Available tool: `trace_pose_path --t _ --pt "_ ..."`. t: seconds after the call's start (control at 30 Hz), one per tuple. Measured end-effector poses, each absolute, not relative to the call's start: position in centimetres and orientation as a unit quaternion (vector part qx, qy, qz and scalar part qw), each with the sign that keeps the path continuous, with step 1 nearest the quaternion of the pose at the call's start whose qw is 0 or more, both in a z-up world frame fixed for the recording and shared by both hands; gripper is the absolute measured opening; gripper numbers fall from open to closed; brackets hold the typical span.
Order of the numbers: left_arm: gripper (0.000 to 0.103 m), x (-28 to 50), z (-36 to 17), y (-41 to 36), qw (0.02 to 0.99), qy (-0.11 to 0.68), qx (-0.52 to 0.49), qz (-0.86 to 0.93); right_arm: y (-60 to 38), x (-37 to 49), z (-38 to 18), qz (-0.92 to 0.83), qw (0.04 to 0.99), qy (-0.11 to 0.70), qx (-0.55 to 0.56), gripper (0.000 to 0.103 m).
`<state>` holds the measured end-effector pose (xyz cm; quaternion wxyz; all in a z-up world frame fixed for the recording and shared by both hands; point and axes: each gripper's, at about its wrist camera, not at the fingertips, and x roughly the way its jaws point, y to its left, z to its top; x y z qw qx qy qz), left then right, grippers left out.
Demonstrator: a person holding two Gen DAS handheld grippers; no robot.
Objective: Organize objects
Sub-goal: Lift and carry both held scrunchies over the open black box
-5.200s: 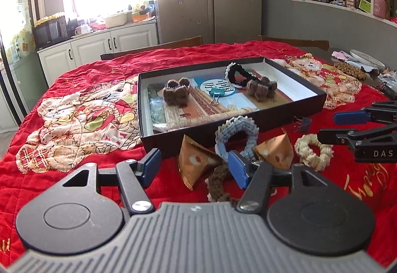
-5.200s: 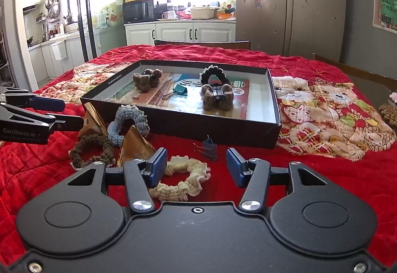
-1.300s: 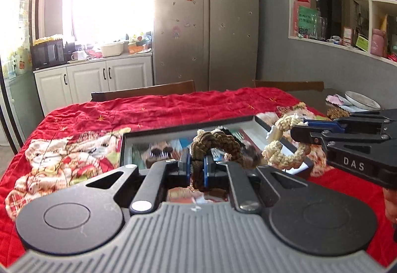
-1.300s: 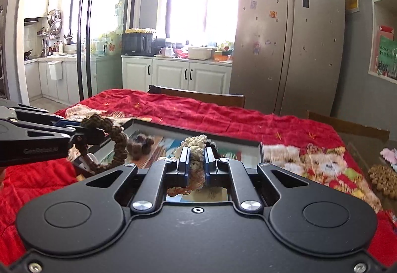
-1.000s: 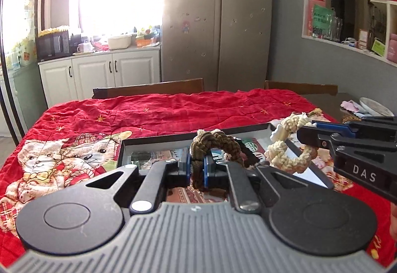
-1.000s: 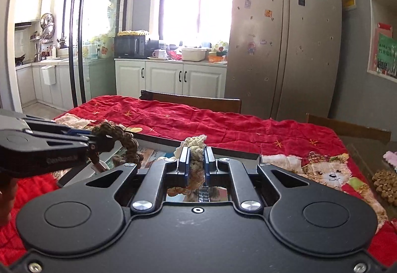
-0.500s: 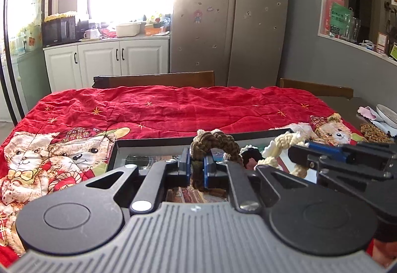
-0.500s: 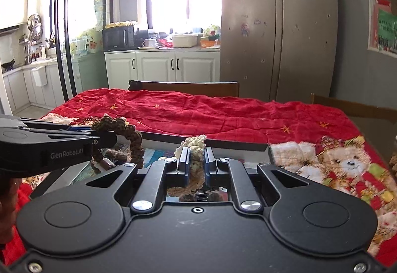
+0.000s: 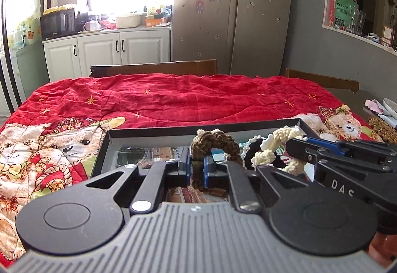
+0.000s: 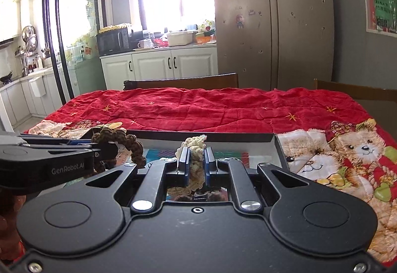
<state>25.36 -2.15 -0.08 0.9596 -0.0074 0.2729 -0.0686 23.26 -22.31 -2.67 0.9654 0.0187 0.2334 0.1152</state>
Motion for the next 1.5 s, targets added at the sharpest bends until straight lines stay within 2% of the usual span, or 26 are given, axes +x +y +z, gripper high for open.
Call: trace_pose_path --t 0.97,1.5 --pt "0.014 26.9 -2.9 -2.8 0.947 0.315 0.034 -0.045 -22.6 25.0 -5.1 0.12 0.959 0.254 0.03 0.011" --pt "0.02 27.0 -3.2 -3.3 0.942 0.33 0.055 -0.036 -22.3 25.1 -5.4 0.124 0.957 0.262 0.025 0.013"
